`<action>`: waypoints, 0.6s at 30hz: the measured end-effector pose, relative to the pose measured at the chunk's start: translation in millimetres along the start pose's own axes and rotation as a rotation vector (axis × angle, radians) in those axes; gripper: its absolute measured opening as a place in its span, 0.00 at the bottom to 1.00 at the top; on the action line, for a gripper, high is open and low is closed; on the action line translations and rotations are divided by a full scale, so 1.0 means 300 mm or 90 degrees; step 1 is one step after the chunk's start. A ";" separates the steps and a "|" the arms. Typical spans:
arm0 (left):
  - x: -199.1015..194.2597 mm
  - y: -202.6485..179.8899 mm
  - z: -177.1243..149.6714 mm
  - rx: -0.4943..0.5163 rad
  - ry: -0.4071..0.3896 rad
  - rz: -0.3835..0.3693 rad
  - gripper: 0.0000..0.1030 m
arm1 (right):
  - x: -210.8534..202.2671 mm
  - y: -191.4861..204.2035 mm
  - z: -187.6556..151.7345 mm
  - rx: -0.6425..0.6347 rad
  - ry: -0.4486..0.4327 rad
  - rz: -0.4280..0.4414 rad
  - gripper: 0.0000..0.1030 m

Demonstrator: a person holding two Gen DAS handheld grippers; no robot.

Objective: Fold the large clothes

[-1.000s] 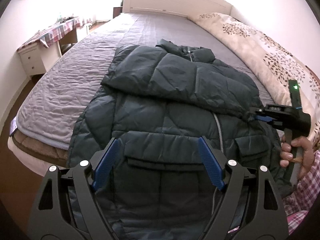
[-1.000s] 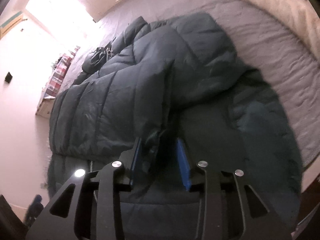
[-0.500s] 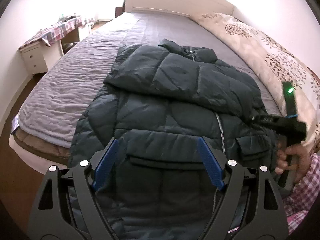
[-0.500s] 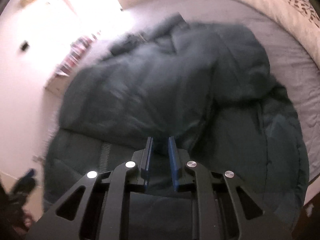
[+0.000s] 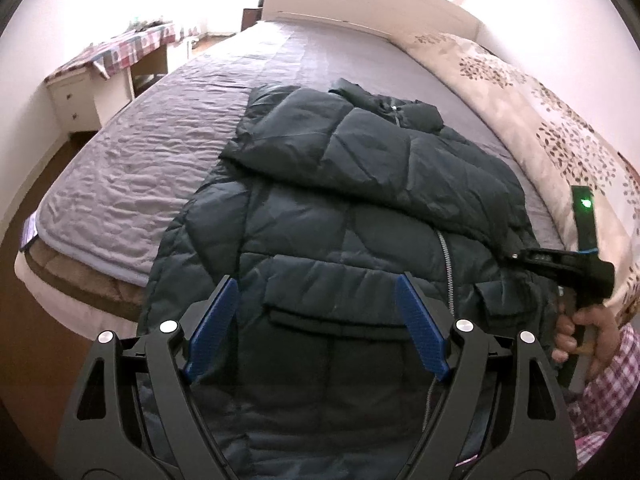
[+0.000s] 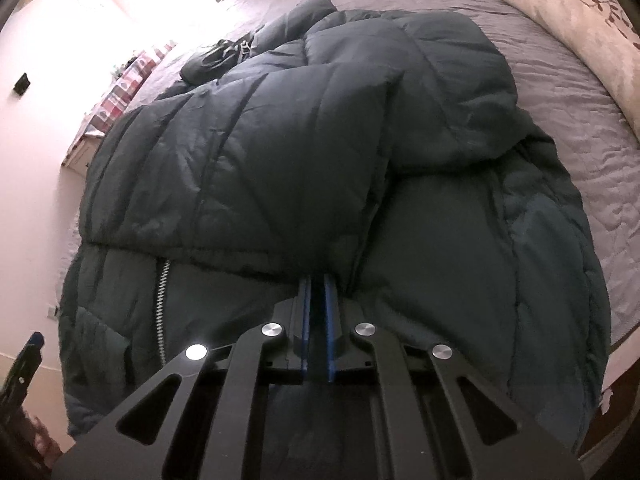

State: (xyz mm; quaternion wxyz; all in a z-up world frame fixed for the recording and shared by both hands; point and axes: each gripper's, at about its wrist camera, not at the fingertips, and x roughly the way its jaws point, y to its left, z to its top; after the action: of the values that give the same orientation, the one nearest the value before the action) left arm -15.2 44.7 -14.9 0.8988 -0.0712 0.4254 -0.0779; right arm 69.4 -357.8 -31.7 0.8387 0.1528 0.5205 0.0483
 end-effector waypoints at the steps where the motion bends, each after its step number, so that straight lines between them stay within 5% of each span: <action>1: 0.002 0.005 -0.002 -0.006 0.002 0.000 0.78 | -0.021 0.006 0.002 0.001 -0.015 0.014 0.08; 5: 0.009 0.013 -0.007 -0.014 0.009 -0.002 0.78 | -0.080 0.060 0.062 -0.025 -0.078 0.036 0.13; 6: 0.007 0.012 -0.008 -0.012 0.008 -0.002 0.78 | -0.082 0.068 0.081 -0.025 -0.086 0.029 0.27; 7: 0.003 0.011 -0.008 -0.010 0.005 -0.002 0.78 | -0.089 0.071 0.112 -0.013 -0.103 0.011 0.51; 9: -0.006 0.014 -0.008 -0.009 -0.002 0.001 0.78 | -0.110 0.047 0.151 0.030 -0.141 -0.014 0.73; 12: -0.008 0.032 -0.007 -0.018 -0.004 0.001 0.78 | -0.116 -0.015 0.185 0.079 -0.156 -0.014 0.73; 17: 0.022 0.051 -0.012 -0.039 0.020 -0.007 0.78 | -0.033 -0.118 0.205 0.118 -0.088 -0.032 0.71; 18: 0.023 0.050 -0.012 -0.038 0.021 -0.007 0.78 | -0.010 -0.126 0.199 0.116 -0.069 -0.026 0.55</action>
State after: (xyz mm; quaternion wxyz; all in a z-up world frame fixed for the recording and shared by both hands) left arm -12.5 57.8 -25.2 0.8889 -0.0989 0.4416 -0.0710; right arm 118.1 -406.6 -16.3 0.8491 0.2198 0.4797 -0.0248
